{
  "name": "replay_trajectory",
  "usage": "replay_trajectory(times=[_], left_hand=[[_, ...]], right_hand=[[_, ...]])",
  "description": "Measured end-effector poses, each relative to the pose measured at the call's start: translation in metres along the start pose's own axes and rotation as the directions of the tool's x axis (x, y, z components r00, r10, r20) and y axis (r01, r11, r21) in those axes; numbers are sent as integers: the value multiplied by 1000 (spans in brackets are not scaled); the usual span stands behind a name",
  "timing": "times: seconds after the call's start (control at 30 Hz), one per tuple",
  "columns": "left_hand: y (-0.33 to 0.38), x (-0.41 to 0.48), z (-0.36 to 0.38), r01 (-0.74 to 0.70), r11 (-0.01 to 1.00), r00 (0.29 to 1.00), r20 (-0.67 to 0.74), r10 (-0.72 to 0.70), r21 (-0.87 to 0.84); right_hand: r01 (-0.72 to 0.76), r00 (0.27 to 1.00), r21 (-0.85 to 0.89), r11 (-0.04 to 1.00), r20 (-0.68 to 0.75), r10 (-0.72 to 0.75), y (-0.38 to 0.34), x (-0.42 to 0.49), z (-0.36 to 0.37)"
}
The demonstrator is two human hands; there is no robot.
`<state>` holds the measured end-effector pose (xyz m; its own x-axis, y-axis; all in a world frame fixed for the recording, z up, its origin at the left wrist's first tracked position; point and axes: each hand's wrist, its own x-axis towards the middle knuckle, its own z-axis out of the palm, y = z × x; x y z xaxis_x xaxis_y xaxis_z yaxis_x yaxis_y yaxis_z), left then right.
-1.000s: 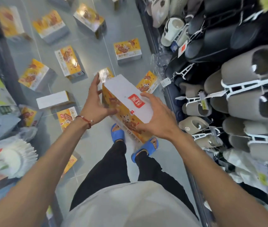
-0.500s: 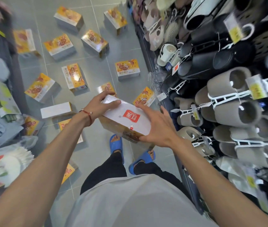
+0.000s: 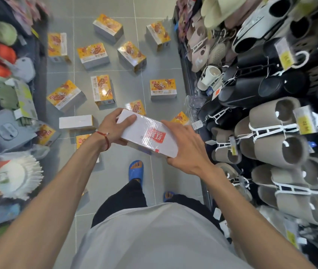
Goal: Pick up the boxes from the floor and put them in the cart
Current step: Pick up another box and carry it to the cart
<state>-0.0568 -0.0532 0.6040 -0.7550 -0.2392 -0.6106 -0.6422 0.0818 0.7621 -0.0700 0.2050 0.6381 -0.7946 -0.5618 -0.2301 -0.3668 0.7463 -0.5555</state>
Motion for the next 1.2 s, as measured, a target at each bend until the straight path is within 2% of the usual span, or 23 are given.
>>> replay_trajectory(times=[0.17, 0.23, 0.33, 0.43, 0.57, 0.63, 0.8, 0.9, 1.2], left_hand=[[-12, -44, 18, -51, 997, 985, -167, 41, -59], [-22, -66, 31, -76, 993, 972, -230, 53, -92], [-41, -101, 56, -116, 984, 946, -316, 67, -136], [-67, -136, 80, -107, 974, 914, -405, 17, -200], [-105, -186, 108, -97, 939, 869, -488, -80, -328], [-125, -215, 119, -122, 918, 838, -535, -109, -378], [-175, -286, 139, -134, 859, 751, -616, -238, -494], [-207, -333, 152, -156, 834, 674, -674, -301, -529], [-324, -490, 212, -246, 803, 451, -797, -401, -543]], right_hand=[[132, 988, 48, 990, -92, -127, 21, -23, 1], [127, 987, 185, 974, -122, -105, 29, -35, 3], [14, 993, 447, 894, -114, 42, 38, -58, 7], [-69, 982, 601, 796, -101, 161, 48, -81, 12], [-220, 970, 698, 681, 84, 227, 59, -110, 25], [-251, 967, 713, 655, 158, 198, 60, -126, 36], [-207, 969, 659, 723, 242, 57, 43, -163, 62], [-179, 954, 626, 759, 299, -21, 28, -190, 80], [-13, 849, 509, 860, 460, -259, -32, -313, 147]])
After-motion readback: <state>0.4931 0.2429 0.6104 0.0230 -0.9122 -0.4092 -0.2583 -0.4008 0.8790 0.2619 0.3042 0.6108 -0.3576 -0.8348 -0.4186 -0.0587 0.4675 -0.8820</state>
